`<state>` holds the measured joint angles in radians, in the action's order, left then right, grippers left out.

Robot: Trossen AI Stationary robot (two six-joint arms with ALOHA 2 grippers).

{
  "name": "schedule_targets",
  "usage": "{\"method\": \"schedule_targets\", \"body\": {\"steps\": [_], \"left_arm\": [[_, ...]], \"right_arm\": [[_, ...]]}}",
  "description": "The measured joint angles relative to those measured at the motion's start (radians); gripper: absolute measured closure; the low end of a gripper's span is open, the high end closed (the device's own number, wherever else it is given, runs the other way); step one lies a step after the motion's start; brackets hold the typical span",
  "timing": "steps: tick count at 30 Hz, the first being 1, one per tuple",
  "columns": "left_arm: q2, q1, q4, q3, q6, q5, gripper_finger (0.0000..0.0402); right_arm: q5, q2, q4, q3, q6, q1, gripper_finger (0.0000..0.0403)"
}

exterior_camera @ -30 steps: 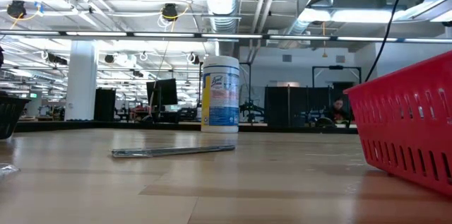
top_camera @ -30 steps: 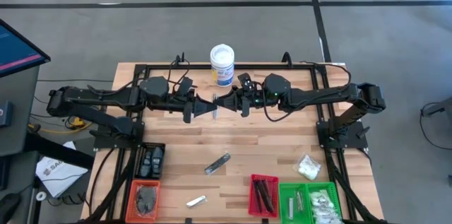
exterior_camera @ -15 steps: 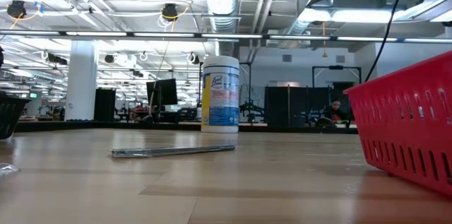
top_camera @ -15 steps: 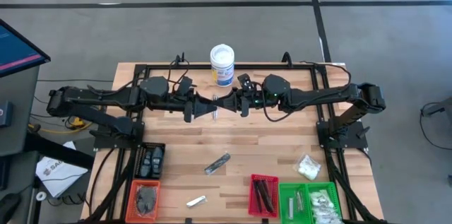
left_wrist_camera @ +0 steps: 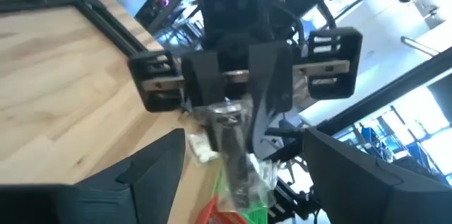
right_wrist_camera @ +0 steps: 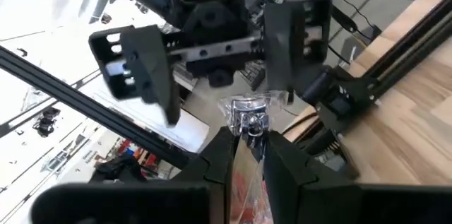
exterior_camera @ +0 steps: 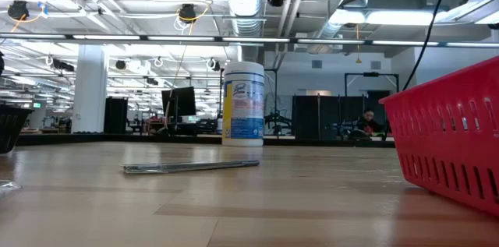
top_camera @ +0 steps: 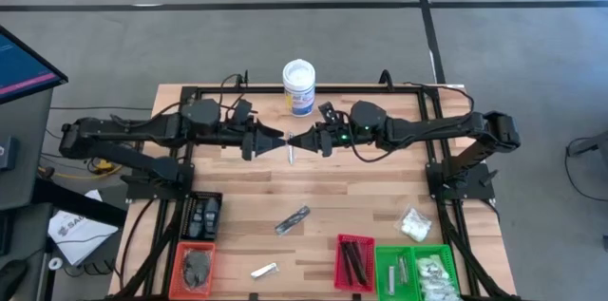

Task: Pick & Place Travel size toiletries
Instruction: Put the silver nail cutter into the left green bin

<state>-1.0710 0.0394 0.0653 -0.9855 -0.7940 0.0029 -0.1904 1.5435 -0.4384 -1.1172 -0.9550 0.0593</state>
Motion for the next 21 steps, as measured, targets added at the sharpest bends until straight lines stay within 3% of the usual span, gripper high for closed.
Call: {"method": "schedule_targets", "body": {"steps": [11,21], "left_arm": [[0.047,0.027,0.092,0.0,0.003,-0.003,0.0124],[0.048,0.027,0.108,0.0,0.004,-0.003,0.0128]], "right_arm": [[0.013,-0.115,0.246,0.0,0.004,-0.011,0.0357],[0.155,-0.184,0.437,0.0,-0.043,-0.11,0.0356]]}}
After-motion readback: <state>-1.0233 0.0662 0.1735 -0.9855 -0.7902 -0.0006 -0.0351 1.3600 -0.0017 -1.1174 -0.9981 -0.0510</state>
